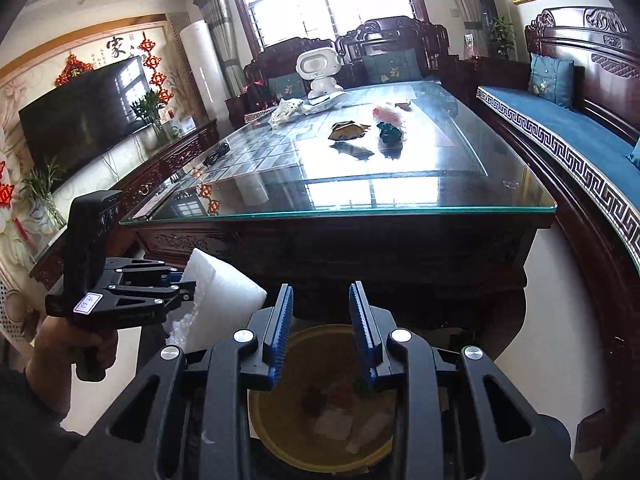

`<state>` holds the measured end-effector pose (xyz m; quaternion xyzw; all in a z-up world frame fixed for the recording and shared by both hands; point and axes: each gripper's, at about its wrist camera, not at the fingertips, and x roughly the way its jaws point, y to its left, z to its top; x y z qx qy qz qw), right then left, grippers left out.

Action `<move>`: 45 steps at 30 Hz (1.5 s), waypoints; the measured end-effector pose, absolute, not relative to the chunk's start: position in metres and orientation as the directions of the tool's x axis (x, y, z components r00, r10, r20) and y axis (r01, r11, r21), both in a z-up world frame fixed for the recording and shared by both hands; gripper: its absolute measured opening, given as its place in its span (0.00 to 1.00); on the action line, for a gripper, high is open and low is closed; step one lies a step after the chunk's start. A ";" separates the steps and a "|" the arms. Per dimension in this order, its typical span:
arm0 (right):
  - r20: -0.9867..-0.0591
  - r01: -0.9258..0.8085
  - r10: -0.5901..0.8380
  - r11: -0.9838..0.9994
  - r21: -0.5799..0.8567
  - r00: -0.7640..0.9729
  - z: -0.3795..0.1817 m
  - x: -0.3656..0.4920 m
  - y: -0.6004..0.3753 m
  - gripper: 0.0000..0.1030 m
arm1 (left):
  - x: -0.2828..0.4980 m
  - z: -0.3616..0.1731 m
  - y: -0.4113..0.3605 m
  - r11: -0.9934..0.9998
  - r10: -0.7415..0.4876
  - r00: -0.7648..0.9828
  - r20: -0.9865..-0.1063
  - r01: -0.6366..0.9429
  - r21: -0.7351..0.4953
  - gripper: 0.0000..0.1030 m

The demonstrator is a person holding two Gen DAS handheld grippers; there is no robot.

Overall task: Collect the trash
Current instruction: 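Carry both items over yellow bin and open both tools to drop them, then move both open tools back over the table toward remaining trash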

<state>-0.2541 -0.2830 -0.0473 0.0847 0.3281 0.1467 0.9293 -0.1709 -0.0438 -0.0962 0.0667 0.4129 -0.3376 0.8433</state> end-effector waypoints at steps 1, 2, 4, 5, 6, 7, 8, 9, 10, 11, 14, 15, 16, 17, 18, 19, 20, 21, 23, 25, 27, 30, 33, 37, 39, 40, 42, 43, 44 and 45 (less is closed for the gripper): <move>-0.586 -0.216 0.327 0.943 0.254 0.741 -0.048 -0.255 -0.283 0.29 | -0.171 -0.097 -0.046 0.760 -0.515 0.427 -0.744 0.629 -0.165 0.18; -0.588 -0.215 0.327 0.943 0.254 0.740 -0.048 -0.255 -0.284 0.29 | -0.172 -0.098 -0.049 0.756 -0.516 0.421 -0.746 0.634 -0.165 0.18; -0.588 -0.214 0.328 0.942 0.257 0.739 -0.048 -0.255 -0.285 0.29 | -0.174 -0.100 -0.055 0.747 -0.518 0.409 -0.751 0.645 -0.163 0.18; -0.590 -0.216 0.329 0.943 0.255 0.738 -0.048 -0.254 -0.284 0.29 | -0.175 -0.101 -0.058 0.742 -0.518 0.404 -0.754 0.650 -0.161 0.18; -0.592 -0.215 0.327 0.943 0.254 0.736 -0.048 -0.254 -0.284 0.29 | -0.175 -0.102 -0.060 0.739 -0.518 0.399 -0.757 0.654 -0.161 0.18; -0.592 -0.215 0.328 0.943 0.254 0.736 -0.048 -0.254 -0.285 0.29 | -0.176 -0.103 -0.062 0.734 -0.519 0.391 -0.760 0.659 -0.162 0.18; -0.593 -0.217 0.331 0.942 0.257 0.734 -0.048 -0.253 -0.285 0.29 | -0.176 -0.104 -0.065 0.729 -0.523 0.383 -0.762 0.664 -0.166 0.18; -0.592 -0.215 0.330 0.942 0.259 0.735 -0.048 -0.254 -0.285 0.29 | -0.177 -0.105 -0.066 0.725 -0.527 0.377 -0.762 0.667 -0.171 0.18; -0.590 -0.212 0.331 0.941 0.263 0.737 -0.048 -0.254 -0.286 0.29 | -0.176 -0.106 -0.068 0.721 -0.529 0.371 -0.763 0.671 -0.174 0.19; -0.590 -0.213 0.335 0.940 0.268 0.734 -0.048 -0.254 -0.286 0.30 | -0.177 -0.108 -0.069 0.717 -0.531 0.366 -0.764 0.674 -0.176 0.22; -0.594 -0.215 0.335 0.940 0.266 0.731 -0.050 -0.252 -0.286 0.30 | -0.177 -0.113 -0.072 0.713 -0.528 0.352 -0.773 0.678 -0.178 0.37; -0.595 -0.216 0.336 0.940 0.266 0.730 -0.051 -0.251 -0.287 0.30 | -0.178 -0.114 -0.074 0.708 -0.528 0.346 -0.776 0.684 -0.176 0.37; -0.596 -0.215 0.335 0.940 0.266 0.729 -0.051 -0.251 -0.287 0.30 | -0.179 -0.115 -0.076 0.701 -0.528 0.340 -0.779 0.691 -0.174 0.38; -0.598 -0.214 0.334 0.940 0.265 0.729 -0.052 -0.251 -0.287 0.30 | -0.180 -0.115 -0.077 0.697 -0.528 0.337 -0.779 0.696 -0.171 0.39; -0.599 -0.213 0.334 0.940 0.266 0.728 -0.052 -0.251 -0.287 0.30 | -0.181 -0.116 -0.079 0.692 -0.530 0.332 -0.780 0.701 -0.173 0.40; -0.600 -0.212 0.335 0.940 0.268 0.727 -0.052 -0.250 -0.287 0.30 | -0.181 -0.116 -0.080 0.688 -0.533 0.326 -0.781 0.704 -0.176 0.40; -0.600 -0.212 0.336 0.939 0.270 0.726 -0.052 -0.250 -0.288 0.30 | -0.181 -0.117 -0.082 0.685 -0.535 0.323 -0.781 0.707 -0.177 0.42; -0.601 -0.213 0.337 0.939 0.270 0.724 -0.053 -0.249 -0.287 0.30 | -0.182 -0.117 -0.083 0.682 -0.536 0.321 -0.781 0.709 -0.177 0.44; -0.603 -0.215 0.339 0.938 0.271 0.722 -0.053 -0.248 -0.286 0.30 | -0.183 -0.117 -0.085 0.676 -0.541 0.315 -0.780 0.715 -0.180 0.52; -0.603 -0.217 0.341 0.938 0.271 0.721 -0.053 -0.247 -0.286 0.30 | -0.185 -0.117 -0.087 0.666 -0.545 0.313 -0.778 0.725 -0.175 0.63; -0.603 -0.217 0.341 0.938 0.271 0.721 -0.053 -0.246 -0.286 0.30 | -0.187 -0.115 -0.088 0.661 -0.547 0.324 -0.772 0.732 -0.162 0.69; -0.603 -0.214 0.340 0.938 0.273 0.721 -0.054 -0.245 -0.287 0.30 | -0.187 -0.114 -0.089 0.660 -0.551 0.325 -0.769 0.734 -0.162 0.69; -0.604 -0.214 0.341 0.938 0.273 0.720 -0.055 -0.245 -0.287 0.30 | -0.185 -0.112 -0.089 0.663 -0.557 0.327 -0.764 0.729 -0.171 0.69; -0.603 -0.215 0.341 0.938 0.272 0.721 -0.055 -0.244 -0.288 0.30 | -0.181 -0.107 -0.085 0.676 -0.558 0.349 -0.753 0.717 -0.168 0.69; -0.602 -0.215 0.340 0.938 0.271 0.722 -0.054 -0.242 -0.289 0.30 | -0.176 -0.101 -0.079 0.690 -0.561 0.371 -0.740 0.704 -0.170 0.69; -0.601 -0.215 0.339 0.938 0.271 0.724 -0.053 -0.242 -0.289 0.30 | -0.173 -0.099 -0.076 0.698 -0.561 0.383 -0.734 0.696 -0.171 0.69; -0.600 -0.215 0.338 0.939 0.269 0.725 -0.051 -0.240 -0.290 0.30 | -0.166 -0.091 -0.069 0.719 -0.560 0.415 -0.717 0.673 -0.173 0.69; -0.600 -0.213 0.335 0.940 0.268 0.726 -0.050 -0.238 -0.290 0.30 | -0.162 -0.087 -0.066 0.729 -0.559 0.430 -0.709 0.662 -0.173 0.69; -0.599 -0.212 0.334 0.940 0.267 0.728 -0.049 -0.236 -0.290 0.30 | -0.157 -0.082 -0.061 0.742 -0.556 0.450 -0.699 0.647 -0.173 0.73; -0.596 -0.213 0.335 0.940 0.268 0.729 -0.047 -0.233 -0.291 0.30 | -0.153 -0.077 -0.057 0.756 -0.550 0.472 -0.689 0.631 -0.171 0.76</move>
